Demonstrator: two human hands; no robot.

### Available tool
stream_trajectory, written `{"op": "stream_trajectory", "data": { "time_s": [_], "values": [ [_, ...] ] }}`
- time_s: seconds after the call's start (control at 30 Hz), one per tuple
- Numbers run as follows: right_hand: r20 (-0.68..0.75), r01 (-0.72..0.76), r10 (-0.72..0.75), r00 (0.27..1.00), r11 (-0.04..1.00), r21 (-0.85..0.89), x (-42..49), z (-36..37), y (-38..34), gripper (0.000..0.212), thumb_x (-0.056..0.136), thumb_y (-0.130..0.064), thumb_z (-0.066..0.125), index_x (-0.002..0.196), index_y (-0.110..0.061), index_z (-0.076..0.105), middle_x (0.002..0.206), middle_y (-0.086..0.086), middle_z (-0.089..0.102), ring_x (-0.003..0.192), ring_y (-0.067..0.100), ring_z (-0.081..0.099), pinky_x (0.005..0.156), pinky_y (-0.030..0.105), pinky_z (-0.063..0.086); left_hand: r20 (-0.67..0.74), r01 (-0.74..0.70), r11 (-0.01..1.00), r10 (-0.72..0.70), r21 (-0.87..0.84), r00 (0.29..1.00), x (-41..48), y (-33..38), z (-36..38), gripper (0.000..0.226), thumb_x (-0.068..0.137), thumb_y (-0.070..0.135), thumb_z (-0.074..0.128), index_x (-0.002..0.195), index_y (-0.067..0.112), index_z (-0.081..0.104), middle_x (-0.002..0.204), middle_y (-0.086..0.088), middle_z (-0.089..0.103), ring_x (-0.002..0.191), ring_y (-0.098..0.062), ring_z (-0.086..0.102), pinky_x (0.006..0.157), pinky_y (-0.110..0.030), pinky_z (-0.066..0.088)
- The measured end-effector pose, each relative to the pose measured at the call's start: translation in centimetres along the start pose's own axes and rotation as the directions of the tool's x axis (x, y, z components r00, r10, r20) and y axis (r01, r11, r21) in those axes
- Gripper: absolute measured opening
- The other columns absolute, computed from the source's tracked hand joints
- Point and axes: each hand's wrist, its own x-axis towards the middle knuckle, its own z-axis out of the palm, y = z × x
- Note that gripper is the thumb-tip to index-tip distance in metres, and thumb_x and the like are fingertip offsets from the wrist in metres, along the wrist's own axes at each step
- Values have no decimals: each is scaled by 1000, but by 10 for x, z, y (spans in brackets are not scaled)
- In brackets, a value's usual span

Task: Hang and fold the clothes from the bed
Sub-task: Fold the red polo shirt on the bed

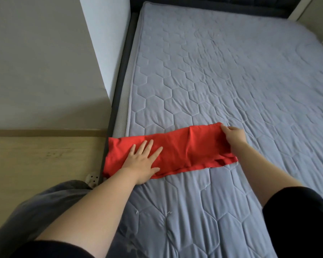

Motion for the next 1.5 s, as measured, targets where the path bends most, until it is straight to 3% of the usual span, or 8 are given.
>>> {"op": "stream_trajectory", "data": {
  "time_s": [0.23,0.43,0.53,0.77,1.07,1.2,1.33,1.5],
  "values": [
    [-145,-199,204,968,979,49,9,-16,33,39,97,-34,51,112,0,61,98,15,62,88,27,60,77,32,43,83,7,999,-3,-42,997,0,-6,8,74,92,65,26,147,41,-17,158,-1,-21,145,-20,-17,116,-45,-5],
    [-227,-109,135,964,987,121,-9,-12,54,44,90,-41,56,60,-10,47,60,6,45,59,19,41,62,32,35,-222,-131,990,141,57,965,-15,-1,-13,84,76,61,58,146,24,31,153,-11,24,141,-28,23,115,-47,16],
    [-322,-81,138,937,980,184,-26,-12,64,39,89,-37,50,64,-6,50,64,7,47,66,22,43,67,33,32,-390,-272,944,325,185,861,-16,18,-26,55,61,44,77,104,14,63,106,-8,59,96,-27,59,84,-39,50],
    [-227,-44,77,971,988,145,-33,-3,82,49,93,-24,54,51,-15,31,54,4,32,62,22,33,67,34,29,-361,-272,938,334,213,870,-21,32,-34,25,48,15,81,58,12,58,60,-4,56,50,-22,57,42,-26,42],
    [-309,-150,127,943,987,-52,-28,-5,77,37,97,-26,49,97,8,65,102,26,65,100,39,60,78,32,42,-17,-273,943,281,191,960,-21,30,-27,21,91,24,44,104,12,57,106,-4,59,99,-27,58,72,-33,39],
    [-322,-167,76,944,950,-263,-33,1,63,29,87,-13,52,112,0,61,123,23,56,118,39,49,97,41,39,-228,-218,974,198,-67,953,-20,31,-34,29,96,35,44,85,12,59,90,-6,61,86,-28,60,67,-34,40],
    [-404,164,-311,860,919,-359,-35,4,32,45,77,2,47,121,-5,54,129,18,50,123,36,40,101,40,28,-630,-112,949,-105,-294,769,5,19,-54,16,88,13,59,76,6,64,78,-12,62,77,-34,58,61,-39,44],
    [-56,422,-531,845,728,-540,-9,29,4,28,94,-15,45,113,-9,65,124,12,59,124,31,41,105,40,26,-325,141,944,-240,-298,915,35,-26,-41,35,98,31,45,123,13,61,116,-11,65,114,-32,51,95,-40,41]
  ]
}}
